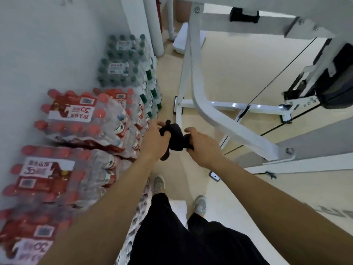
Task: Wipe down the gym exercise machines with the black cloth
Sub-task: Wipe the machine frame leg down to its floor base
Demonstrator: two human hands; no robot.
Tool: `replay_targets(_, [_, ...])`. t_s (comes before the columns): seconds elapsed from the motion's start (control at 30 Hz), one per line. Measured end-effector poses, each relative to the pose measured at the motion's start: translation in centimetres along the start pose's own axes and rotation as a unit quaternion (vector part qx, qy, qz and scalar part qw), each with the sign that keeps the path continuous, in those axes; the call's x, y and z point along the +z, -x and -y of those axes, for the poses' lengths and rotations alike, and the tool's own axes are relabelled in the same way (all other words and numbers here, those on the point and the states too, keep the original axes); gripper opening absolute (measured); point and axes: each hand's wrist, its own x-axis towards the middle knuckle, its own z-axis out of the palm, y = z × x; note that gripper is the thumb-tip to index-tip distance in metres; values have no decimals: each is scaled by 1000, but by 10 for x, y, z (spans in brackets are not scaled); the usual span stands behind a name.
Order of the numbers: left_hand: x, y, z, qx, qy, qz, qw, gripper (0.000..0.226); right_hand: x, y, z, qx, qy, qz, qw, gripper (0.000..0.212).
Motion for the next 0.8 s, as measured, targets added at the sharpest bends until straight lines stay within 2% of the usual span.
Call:
replay_targets(0.07, [-11, 12, 22, -25, 36, 1, 999, 19, 18, -1, 10, 12, -10, 76, 997, 71])
replay_targets(0.1, [-15, 15, 31, -32, 50, -1, 998, 18, 26, -4, 14, 10, -12, 104, 994, 67])
replay_targets(0.2, [-16, 17, 57, -71, 102, 5, 992, 16, 45, -13, 18, -4, -5, 172, 985, 27])
replay_targets(0.27, [-8, 12, 76, -100, 105, 6, 989, 16, 59, -20, 13, 5, -13, 185, 983, 18])
replay_targets(0.37, [14, -1, 106, -123, 90, -5, 988, 16, 82, -32, -4, 48, -43, 186, 980, 21])
replay_targets(0.53, [66, -34, 155, -131, 48, -15, 990, 18, 136, -72, -51, 71, -40, 182, 980, 24])
replay_targets(0.7, [134, -75, 222, -165, 11, -46, 985, 17, 202, -127, -108, 108, -44, 230, 966, 14])
replay_targets(0.8, [177, -105, 264, -171, -24, -78, 982, 18, 239, -163, -146, 99, -45, 236, 966, 21])
